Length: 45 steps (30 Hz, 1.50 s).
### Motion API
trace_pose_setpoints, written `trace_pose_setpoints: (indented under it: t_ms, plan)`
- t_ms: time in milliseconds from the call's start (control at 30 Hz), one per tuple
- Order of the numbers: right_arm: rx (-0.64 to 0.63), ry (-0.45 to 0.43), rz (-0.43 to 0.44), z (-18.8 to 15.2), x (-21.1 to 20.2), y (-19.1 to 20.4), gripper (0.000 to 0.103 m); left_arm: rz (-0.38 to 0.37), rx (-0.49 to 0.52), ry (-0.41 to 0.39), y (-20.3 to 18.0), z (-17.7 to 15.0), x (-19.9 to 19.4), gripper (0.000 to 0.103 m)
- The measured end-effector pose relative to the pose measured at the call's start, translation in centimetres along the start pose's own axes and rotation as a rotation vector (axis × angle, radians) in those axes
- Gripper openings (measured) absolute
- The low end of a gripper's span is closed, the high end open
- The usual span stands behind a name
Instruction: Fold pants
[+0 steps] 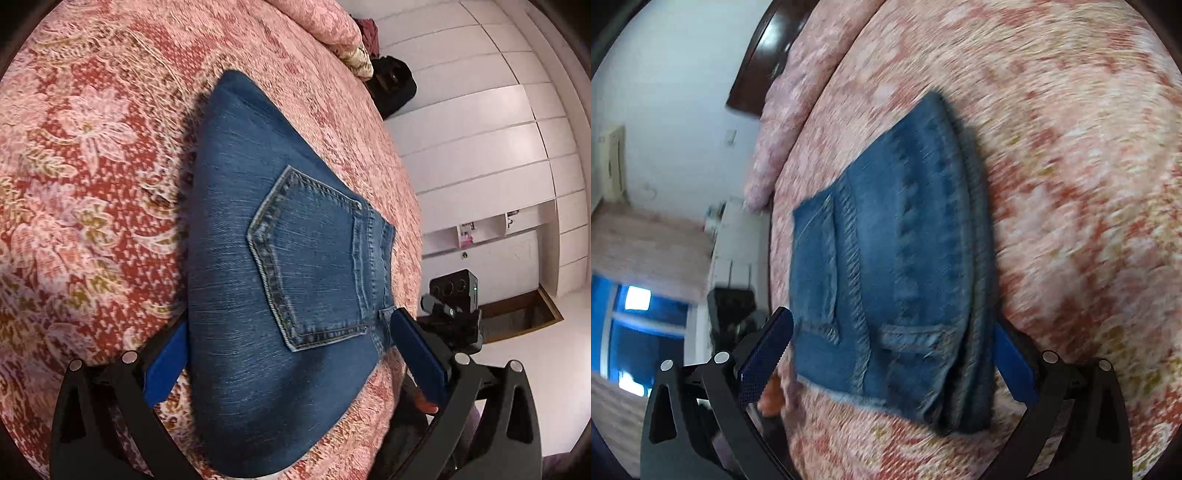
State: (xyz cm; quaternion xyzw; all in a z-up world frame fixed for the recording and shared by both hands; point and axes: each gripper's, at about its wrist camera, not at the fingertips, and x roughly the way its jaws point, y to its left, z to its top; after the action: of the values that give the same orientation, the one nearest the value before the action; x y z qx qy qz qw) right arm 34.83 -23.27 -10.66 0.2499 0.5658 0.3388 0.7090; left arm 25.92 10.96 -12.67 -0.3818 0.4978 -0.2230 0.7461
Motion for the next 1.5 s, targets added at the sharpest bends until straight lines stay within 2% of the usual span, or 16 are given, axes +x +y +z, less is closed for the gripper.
trace_pose_setpoints:
  t_ms: [100, 200, 233, 267, 300, 333, 433, 533, 633, 933, 1100, 1167, 1200, 1267, 1400, 1500]
  plan:
    - [0.001, 0.006, -0.008, -0.2, 0.3, -0.2, 0.095, -0.005, 0.004, 0.029, -0.1, 0.3, 0.7, 0.1]
    - [-0.027, 0.016, -0.07, -0.4, 0.3, -0.4, 0.067, 0.017, 0.01, 0.035, -0.6, 0.0, 0.9, 0.098]
    - [-0.025, 0.017, -0.082, -0.5, 0.1, -0.7, 0.049, 0.048, 0.023, 0.036, -0.9, -0.1, 1.1, 0.09]
    - [-0.019, 0.019, -0.093, -0.5, -0.1, -1.1, 0.039, 0.096, 0.04, 0.037, -1.2, -0.1, 1.2, 0.085]
    - [-0.014, 0.021, -0.083, -0.6, -0.4, -1.5, 0.034, 0.142, 0.047, 0.037, -1.4, -0.1, 1.4, 0.069]
    - [-0.02, 0.024, -0.088, -0.8, -0.6, -1.5, 0.033, 0.178, 0.045, 0.037, -1.5, -0.1, 1.5, 0.054]
    - [-0.112, 0.028, -0.174, -0.9, -0.8, 0.8, 0.028, 0.173, 0.001, 0.031, -1.2, 0.1, 1.1, 0.035]
    - [-0.159, -0.006, -0.162, -0.5, -1.9, 3.3, 0.023, 0.157, 0.004, -0.007, -2.2, 0.0, -0.1, 0.022]
    - [-0.204, -0.022, -0.152, 0.1, -3.1, 5.6, 0.023, 0.101, 0.007, -0.061, -3.5, 0.5, -2.0, 0.019]
    - [-0.339, -0.086, -0.096, 4.0, -3.1, 12.3, 0.023, 0.094, 0.098, -0.219, -6.5, 3.9, -8.0, 0.019]
    - [-0.278, -0.103, -0.067, 6.3, 0.6, 10.9, 0.023, 0.16, 0.081, -0.27, -3.3, 5.1, -10.1, 0.021]
    - [-0.234, -0.056, -0.113, 6.6, 3.6, 8.9, 0.023, 0.266, 0.041, -0.24, -0.5, 5.3, -8.8, 0.029]
    - [-0.206, -0.027, -0.159, 6.5, 5.0, 7.7, 0.027, 0.334, 0.02, -0.232, 0.4, 5.3, -8.4, 0.048]
    - [-0.163, 0.013, -0.273, 5.9, 6.8, 5.3, 0.049, 0.429, -0.038, -0.23, 2.7, 4.3, -8.1, 0.063]
    - [-0.017, -0.123, -0.18, 4.5, 3.7, 2.5, 0.05, 0.504, -0.106, -0.288, 4.5, 1.5, -9.8, 0.086]
    - [0.019, -0.177, -0.185, 3.0, 0.9, 2.1, 0.064, 0.618, -0.045, -0.327, 2.7, -0.9, -10.0, 0.094]
